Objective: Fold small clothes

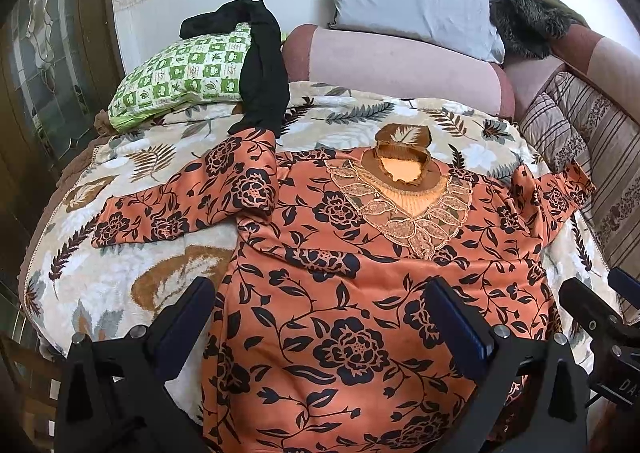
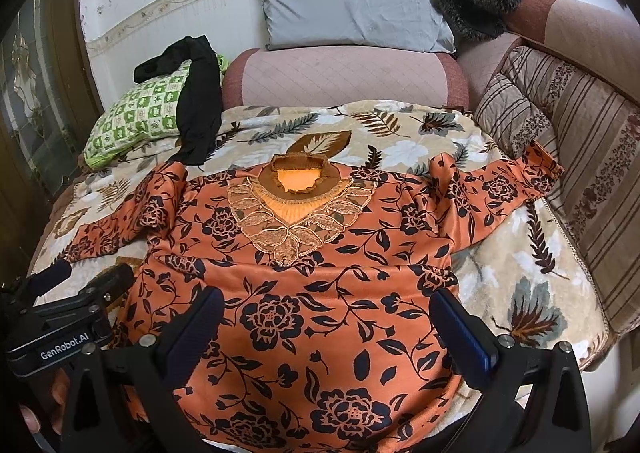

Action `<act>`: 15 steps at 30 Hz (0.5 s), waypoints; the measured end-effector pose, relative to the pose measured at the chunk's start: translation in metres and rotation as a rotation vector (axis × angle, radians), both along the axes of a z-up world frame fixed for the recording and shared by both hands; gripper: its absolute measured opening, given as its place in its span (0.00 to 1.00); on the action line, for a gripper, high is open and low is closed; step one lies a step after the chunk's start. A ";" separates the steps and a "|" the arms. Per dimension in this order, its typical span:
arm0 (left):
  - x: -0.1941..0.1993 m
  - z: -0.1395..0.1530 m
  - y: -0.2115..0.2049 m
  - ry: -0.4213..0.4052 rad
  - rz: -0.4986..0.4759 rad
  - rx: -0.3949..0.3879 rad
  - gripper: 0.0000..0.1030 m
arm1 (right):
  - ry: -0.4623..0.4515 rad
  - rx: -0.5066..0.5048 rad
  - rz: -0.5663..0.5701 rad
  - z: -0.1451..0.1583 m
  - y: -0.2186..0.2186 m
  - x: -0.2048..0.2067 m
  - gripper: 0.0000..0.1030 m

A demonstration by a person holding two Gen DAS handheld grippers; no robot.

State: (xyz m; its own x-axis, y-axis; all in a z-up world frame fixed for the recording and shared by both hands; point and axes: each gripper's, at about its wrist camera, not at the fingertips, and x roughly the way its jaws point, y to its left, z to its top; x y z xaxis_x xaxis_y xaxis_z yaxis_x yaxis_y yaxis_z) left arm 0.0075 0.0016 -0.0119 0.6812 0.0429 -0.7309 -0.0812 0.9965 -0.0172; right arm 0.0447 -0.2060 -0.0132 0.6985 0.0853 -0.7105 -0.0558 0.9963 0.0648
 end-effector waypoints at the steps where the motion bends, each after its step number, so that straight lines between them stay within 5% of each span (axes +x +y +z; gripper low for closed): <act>1: 0.000 0.000 0.000 0.000 -0.001 0.000 1.00 | 0.002 0.002 0.001 0.001 0.000 0.000 1.00; 15: 0.001 0.001 0.001 -0.002 0.002 0.000 1.00 | 0.003 -0.006 0.003 0.000 0.001 0.000 1.00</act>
